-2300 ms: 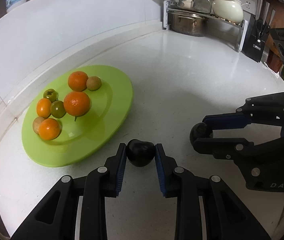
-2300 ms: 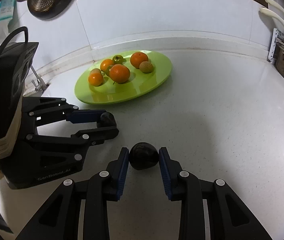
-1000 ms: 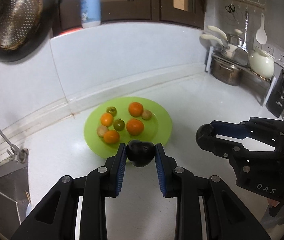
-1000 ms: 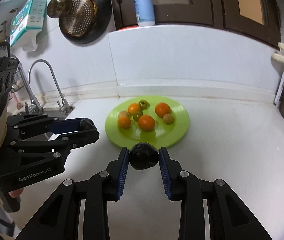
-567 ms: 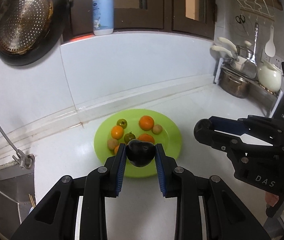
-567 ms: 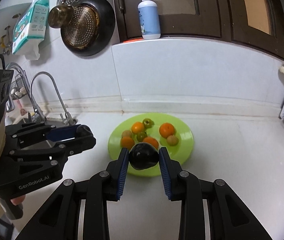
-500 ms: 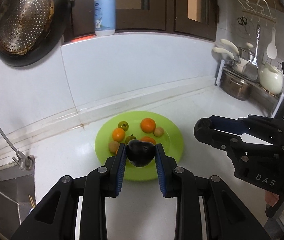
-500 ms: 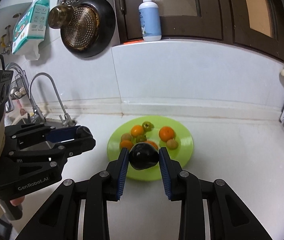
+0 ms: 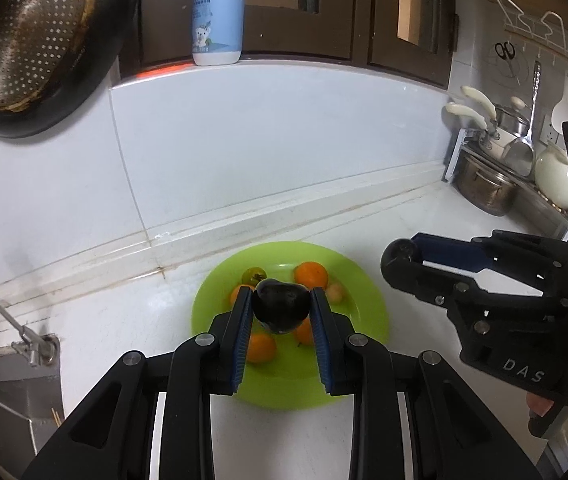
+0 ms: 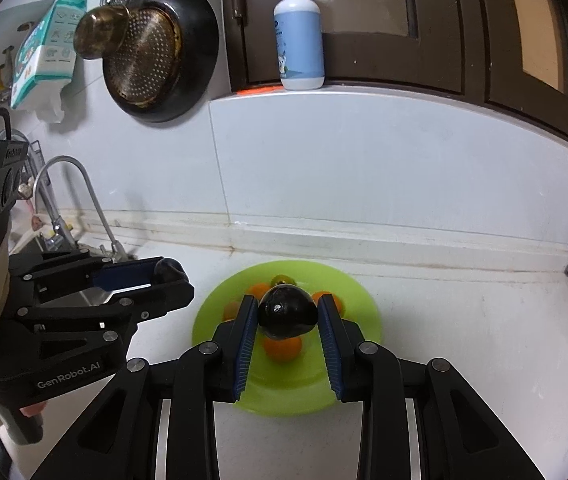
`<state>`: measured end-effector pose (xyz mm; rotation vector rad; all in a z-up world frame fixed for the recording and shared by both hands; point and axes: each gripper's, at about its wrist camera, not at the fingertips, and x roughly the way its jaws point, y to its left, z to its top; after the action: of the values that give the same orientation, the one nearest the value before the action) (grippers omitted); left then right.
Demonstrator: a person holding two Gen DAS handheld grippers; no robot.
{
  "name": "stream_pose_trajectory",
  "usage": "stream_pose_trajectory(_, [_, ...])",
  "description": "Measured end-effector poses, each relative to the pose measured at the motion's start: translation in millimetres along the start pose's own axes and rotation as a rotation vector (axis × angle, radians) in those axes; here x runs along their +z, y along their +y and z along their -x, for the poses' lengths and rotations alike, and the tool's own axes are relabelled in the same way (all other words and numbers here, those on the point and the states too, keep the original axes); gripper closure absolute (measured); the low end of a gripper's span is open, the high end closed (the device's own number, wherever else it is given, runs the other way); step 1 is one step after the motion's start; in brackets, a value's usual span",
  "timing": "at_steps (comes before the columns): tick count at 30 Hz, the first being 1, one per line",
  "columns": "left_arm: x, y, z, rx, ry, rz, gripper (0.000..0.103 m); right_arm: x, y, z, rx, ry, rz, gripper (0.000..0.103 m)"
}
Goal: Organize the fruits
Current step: 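Carry the plum with the left gripper while the right gripper carries its plum to the plate, then open the left gripper over the plate while the right gripper releases its plum there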
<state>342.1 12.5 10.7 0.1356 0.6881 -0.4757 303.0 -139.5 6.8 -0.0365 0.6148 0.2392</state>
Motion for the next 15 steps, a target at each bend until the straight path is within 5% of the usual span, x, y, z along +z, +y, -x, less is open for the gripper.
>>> stream_pose_trajectory(15, [20.3, 9.1, -70.4, -0.048, 0.117, 0.003, 0.074, 3.5, -20.3, -61.1, 0.001, 0.114, -0.07, 0.071])
